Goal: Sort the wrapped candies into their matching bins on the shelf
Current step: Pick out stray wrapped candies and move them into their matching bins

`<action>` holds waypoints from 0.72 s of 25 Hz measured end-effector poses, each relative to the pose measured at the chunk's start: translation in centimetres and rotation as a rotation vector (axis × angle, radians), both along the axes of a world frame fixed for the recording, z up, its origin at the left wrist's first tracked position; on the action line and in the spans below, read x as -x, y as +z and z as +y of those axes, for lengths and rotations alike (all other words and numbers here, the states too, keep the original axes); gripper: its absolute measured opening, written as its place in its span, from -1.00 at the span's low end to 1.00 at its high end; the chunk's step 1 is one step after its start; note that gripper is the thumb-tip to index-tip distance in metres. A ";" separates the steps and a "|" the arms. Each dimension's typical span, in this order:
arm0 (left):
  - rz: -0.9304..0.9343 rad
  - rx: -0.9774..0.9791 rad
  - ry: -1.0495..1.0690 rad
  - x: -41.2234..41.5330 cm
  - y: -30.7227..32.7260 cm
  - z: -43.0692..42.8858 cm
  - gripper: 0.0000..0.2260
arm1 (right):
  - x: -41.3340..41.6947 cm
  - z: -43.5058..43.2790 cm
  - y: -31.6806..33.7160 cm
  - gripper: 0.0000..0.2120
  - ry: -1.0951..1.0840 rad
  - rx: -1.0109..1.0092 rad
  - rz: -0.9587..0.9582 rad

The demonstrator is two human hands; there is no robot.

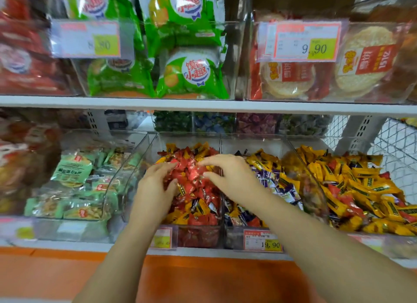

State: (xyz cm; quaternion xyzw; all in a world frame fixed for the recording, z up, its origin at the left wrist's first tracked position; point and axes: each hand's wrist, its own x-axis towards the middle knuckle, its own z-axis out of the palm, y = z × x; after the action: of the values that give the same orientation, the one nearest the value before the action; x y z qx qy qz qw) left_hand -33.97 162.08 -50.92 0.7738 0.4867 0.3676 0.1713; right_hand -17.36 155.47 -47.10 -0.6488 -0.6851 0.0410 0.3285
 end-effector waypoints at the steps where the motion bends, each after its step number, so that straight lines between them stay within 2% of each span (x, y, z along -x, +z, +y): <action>1: 0.049 0.020 -0.021 0.2 -0.2 0.1 -0.66 | -0.3 0.0 -0.1 -0.75 -0.005 0.017 -0.003; 4: 0.060 -0.009 -0.119 -0.1 -0.2 -0.3 -0.69 | -3.1 -2.4 0.1 -0.82 -0.038 0.117 0.010; 8: 0.076 -0.043 -0.349 -2.3 -0.1 -1.7 -0.74 | -7.1 -6.0 0.4 -0.86 0.044 0.452 -0.008; 10: 0.072 -0.029 -0.405 -3.6 -0.4 -2.3 -0.74 | -7.8 -6.4 -0.2 -0.83 0.088 0.549 -0.051; 13: 0.048 0.008 -0.412 -4.4 -0.6 -2.5 -0.71 | -7.6 -5.7 -1.8 -0.80 0.127 0.606 -0.169; 15: 0.038 0.017 -0.405 -4.7 -0.6 -2.4 -0.72 | -7.8 -5.3 -2.7 -0.89 0.149 0.602 -0.230; 17: 0.033 0.013 -0.411 -4.9 -0.6 -2.2 -0.73 | -8.2 -5.3 -2.1 -0.98 0.104 0.562 -0.210; 18: 0.027 0.012 -0.416 -4.9 -0.6 -2.1 -0.73 | -8.4 -5.4 -1.6 -0.94 0.053 0.502 -0.156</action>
State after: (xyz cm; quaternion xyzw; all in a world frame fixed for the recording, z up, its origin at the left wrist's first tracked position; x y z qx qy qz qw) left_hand -29.05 160.00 -51.50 0.8614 0.3206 0.3111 0.2415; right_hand -8.97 150.08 -48.67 -0.6932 -0.6934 0.1681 0.1024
